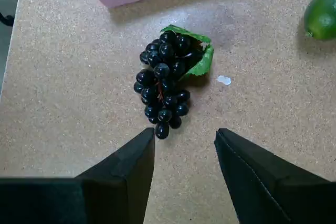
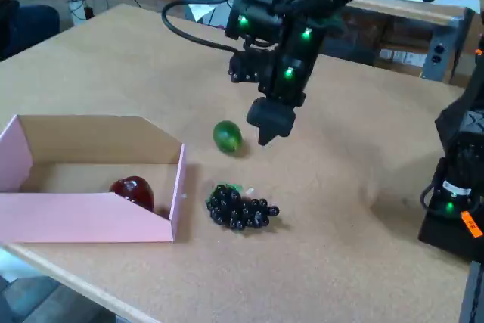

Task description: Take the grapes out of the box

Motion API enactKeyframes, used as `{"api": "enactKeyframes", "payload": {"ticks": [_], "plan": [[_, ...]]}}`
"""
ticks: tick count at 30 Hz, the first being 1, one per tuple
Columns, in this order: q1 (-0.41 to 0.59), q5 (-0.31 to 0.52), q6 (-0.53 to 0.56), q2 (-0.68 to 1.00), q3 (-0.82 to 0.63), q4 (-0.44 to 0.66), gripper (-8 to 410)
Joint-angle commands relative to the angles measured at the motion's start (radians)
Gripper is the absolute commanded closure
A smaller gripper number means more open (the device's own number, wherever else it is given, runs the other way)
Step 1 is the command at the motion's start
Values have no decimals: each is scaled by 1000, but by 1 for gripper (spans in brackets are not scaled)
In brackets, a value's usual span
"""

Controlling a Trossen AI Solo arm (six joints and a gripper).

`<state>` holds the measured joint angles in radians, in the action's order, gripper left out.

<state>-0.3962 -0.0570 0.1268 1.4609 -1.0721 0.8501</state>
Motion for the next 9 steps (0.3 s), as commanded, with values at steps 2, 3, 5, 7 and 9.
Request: {"api": "enactKeyframes", "payload": {"ticks": [2, 3, 5, 7, 9], "plan": [[0, -5, 1, -1, -1, 0, 244], [0, -5, 1, -1, -1, -1, 244], [0, -5, 1, -1, -1, -1, 244], [0, -5, 1, -1, -1, 0, 244], [0, -5, 8, -1, -1, -1, 244]]}}
